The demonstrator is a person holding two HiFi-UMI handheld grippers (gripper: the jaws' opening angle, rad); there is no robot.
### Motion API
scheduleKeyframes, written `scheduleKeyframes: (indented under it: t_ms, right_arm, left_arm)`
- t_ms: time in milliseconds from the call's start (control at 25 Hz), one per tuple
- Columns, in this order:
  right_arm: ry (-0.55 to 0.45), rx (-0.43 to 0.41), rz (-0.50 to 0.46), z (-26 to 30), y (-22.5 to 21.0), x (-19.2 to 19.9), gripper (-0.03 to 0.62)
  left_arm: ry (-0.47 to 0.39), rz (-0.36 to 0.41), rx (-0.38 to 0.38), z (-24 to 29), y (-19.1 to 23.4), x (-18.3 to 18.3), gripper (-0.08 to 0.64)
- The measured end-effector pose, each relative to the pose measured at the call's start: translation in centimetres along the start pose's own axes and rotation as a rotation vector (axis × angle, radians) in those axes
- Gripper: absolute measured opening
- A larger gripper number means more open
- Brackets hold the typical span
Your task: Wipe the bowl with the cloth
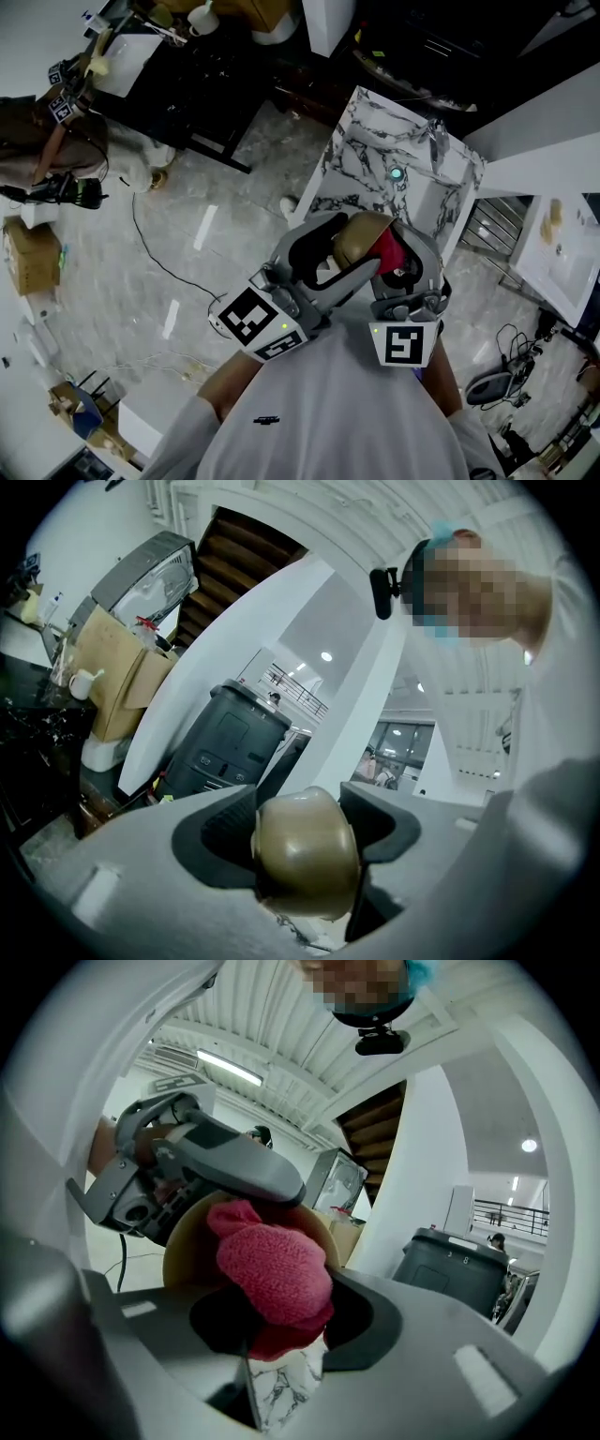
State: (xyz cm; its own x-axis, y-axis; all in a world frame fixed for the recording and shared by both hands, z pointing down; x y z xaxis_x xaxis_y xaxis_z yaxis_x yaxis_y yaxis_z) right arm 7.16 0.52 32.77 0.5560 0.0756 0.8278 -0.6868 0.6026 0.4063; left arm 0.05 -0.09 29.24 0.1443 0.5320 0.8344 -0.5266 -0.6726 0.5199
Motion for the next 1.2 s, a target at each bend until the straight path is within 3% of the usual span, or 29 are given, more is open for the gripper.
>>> scheduleKeyframes:
  t_ms: [120, 360, 560, 680, 840, 960, 1200]
  right_arm:
    - [0.055, -0.030, -0.006, 0.4, 0.1, 0.5, 0.150]
    - [0.095, -0.056, -0.144, 0.5, 0.9, 0.3, 0.147]
    - [0.023, -0.159, -0.176, -0.4, 1.5, 0.4, 0.147]
    - [-0.025, -0.173, -0.176, -1.1, 1.3, 0.0, 0.147]
    - [-0.070, -0.133, -0.171, -1.3, 0.8, -0.6, 0.147]
    - [-0.077, -0.064, -0.156, -1.2, 0.0, -0.7, 0.147]
    - [0.022, 0.081, -0.158, -0.1, -0.8, -0.6, 0.147]
  left_arm:
    - [-0.005, 0.048, -0.020, 0.2, -0.2, -0.5, 0.288]
    - [0.002, 0.067, -0.029, 0.9, 0.1, -1.2, 0.287]
    - [0.033, 0.061, 0.000, 1.5, -0.2, -0.9, 0.287]
    - [0.056, 0.065, 0.025, 2.1, -0.7, -0.6, 0.287]
    - [0.080, 0.023, 0.053, 2.6, -0.4, -0.1, 0.285]
    - [0.095, 0.040, 0.072, 2.7, -0.7, 0.1, 0.285]
    - [0.048, 0.091, 0.023, 1.6, -0.9, -0.5, 0.287]
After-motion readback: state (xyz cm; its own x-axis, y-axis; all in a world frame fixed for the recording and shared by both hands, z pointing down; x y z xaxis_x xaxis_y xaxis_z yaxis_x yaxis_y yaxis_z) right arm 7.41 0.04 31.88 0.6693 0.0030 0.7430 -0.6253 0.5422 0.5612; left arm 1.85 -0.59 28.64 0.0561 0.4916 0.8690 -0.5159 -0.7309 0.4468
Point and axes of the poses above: the fingertips, and each gripper's own axes: z forward along the fingers, y to its left, x out of its underside, the point moved 4 cm from there along -z, backward along the fingers, and after that the axes turned 10 degrees about y, right-handed, at the moved point
